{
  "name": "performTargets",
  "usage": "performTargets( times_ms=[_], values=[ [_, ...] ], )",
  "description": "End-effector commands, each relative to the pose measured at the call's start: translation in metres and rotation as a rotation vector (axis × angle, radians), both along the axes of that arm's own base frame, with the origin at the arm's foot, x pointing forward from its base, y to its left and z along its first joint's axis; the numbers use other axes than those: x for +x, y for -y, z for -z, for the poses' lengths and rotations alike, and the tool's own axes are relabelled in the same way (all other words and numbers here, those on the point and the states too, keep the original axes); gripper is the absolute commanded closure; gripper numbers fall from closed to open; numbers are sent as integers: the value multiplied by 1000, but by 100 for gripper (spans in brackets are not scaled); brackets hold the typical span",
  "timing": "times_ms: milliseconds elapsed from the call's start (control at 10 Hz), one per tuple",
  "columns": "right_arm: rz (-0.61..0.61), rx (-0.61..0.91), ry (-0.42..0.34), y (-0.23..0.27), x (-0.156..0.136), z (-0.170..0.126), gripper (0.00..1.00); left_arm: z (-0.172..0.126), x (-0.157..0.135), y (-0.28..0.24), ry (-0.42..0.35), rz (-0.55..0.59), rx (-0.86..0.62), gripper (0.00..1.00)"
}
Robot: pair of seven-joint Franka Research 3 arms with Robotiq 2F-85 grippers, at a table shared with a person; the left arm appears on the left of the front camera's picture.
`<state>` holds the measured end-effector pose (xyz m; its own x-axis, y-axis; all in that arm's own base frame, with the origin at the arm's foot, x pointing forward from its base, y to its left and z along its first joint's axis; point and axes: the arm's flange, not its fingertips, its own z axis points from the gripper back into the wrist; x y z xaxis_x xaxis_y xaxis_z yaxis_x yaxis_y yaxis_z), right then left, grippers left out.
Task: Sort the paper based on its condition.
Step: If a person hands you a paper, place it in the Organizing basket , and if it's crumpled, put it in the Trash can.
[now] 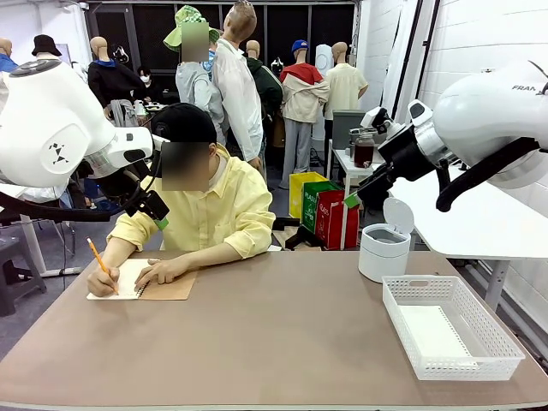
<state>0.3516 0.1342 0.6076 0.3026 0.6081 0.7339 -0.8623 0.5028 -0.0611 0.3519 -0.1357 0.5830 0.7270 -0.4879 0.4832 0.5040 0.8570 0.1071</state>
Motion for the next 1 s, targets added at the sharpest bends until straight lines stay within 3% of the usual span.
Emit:
performTargets(
  times_ms=[0, 900],
  values=[
    [-7, -9, -2, 1, 0, 1, 0, 0, 0, -1, 4, 1, -4, 0],
    [-7, -9, -2, 1, 0, 1, 0, 0, 0, -1, 4, 1, -4, 0]
  ],
)
